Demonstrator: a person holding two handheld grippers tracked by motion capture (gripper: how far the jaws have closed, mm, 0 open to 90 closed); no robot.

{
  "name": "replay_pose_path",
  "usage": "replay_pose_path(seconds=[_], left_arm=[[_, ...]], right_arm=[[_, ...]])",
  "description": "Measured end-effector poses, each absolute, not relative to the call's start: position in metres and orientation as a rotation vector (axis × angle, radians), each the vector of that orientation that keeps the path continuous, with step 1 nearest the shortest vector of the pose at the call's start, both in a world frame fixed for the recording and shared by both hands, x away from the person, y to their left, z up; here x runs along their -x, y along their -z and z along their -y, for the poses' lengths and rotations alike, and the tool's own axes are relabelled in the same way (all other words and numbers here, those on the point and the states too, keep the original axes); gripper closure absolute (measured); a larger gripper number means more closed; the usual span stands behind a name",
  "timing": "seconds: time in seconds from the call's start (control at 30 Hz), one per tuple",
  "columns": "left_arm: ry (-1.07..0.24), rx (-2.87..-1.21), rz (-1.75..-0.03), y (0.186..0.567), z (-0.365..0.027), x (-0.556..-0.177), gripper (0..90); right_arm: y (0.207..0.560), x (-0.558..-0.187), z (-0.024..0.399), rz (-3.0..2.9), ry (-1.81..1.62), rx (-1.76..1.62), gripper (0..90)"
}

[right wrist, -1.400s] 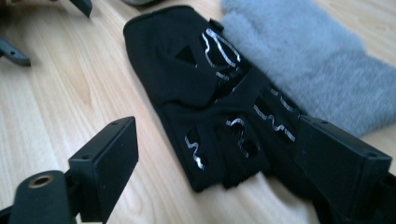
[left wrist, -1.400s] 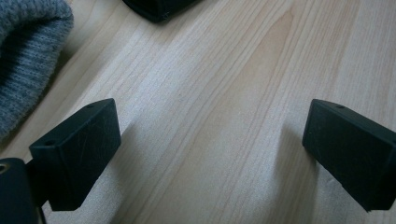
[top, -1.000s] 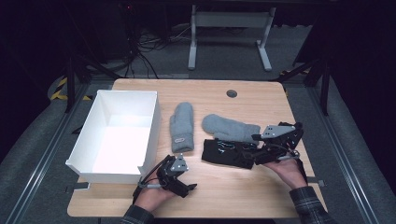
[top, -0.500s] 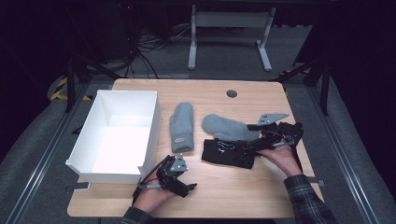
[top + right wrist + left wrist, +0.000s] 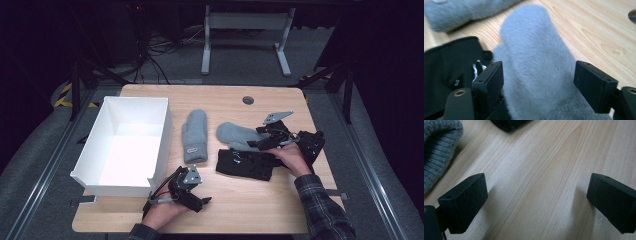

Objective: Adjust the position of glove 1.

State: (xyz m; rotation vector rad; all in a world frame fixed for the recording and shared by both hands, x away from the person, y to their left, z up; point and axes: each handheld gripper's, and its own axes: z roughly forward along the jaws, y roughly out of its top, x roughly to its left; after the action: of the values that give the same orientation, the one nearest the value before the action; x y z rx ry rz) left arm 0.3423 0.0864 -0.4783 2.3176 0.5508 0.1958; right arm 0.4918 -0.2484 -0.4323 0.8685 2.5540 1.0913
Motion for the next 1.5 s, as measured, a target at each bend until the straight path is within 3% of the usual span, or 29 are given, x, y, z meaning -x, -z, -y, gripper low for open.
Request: replay_pose_path(seconds=[0.17,0.4,0.53,0.93,1.5], left_arm=[[-0.191,-2.312,-0.557,0.479,-0.087,-0.342,3.8],[-0.198,-2.311,-0.565,0.479,-0.087,-0.342,3.8],[-0.198,-2.308,-0.569,0.479,-0.087,-0.342,3.8],[-0.200,-2.307,-0.575,0.479,-0.087,-0.341,3.8],[-0.200,-2.309,-0.567,0.479,-0.088,-0.342,3.8]], right_arm=[[0.443,-0.500,0.244,-2.573,-1.016,-0.851,36.8],[0.444,-0.500,0.242,-2.562,-0.973,-0.785,73.3],[0.438,-0.502,0.246,-2.538,-1.004,-0.797,83.8],[0.399,-0.490,0.258,-2.459,-1.106,-0.855,84.7],[0.386,-0.399,0.255,-2.512,-1.188,-0.759,84.6]])
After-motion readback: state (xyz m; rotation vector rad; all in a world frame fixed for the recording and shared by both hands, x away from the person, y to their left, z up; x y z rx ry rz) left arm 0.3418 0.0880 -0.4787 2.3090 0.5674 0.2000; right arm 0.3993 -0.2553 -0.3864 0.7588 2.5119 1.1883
